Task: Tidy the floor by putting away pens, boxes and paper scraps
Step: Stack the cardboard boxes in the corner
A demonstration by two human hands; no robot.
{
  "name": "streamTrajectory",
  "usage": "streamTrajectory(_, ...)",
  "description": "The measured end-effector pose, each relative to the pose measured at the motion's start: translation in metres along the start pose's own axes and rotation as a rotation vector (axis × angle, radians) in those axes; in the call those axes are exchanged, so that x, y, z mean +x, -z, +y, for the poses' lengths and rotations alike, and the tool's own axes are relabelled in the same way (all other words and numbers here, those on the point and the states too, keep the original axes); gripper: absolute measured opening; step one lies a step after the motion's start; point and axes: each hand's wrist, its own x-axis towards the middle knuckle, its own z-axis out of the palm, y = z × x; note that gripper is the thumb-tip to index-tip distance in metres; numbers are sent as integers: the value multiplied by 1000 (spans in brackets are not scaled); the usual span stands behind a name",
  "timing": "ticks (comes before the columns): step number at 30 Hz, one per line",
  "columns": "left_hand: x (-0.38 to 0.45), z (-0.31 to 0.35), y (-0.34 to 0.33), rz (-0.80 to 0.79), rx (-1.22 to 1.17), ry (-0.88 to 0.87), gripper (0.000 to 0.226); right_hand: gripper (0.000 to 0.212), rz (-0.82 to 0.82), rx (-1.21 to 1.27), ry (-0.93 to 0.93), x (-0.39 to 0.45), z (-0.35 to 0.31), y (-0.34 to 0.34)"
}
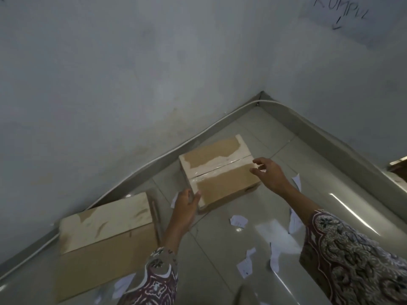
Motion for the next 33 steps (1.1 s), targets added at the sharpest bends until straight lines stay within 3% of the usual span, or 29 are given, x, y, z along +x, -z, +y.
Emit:
streamTrajectory(7, 98, -92, -69, 194, -82, -34, 59, 37, 83, -58, 70, 73, 112, -47)
streamTrajectory(13, 150, -139, -106, 355, -247, -202, 55, 41, 211, -36, 120, 109, 176, -78)
streamTrajectory(17, 161, -157, -124, 392, -374, -233, 48, 39, 234, 80, 111, 117, 196, -96)
streamTrajectory(24, 145, -169, -148, 402, -482, -240, 48, 42, 127, 403, -43, 120, 209, -107)
streamTrajectory(33, 150, -162, -152, 345, -587, -220, 46, 38, 84, 567, 5, 120, 215, -108)
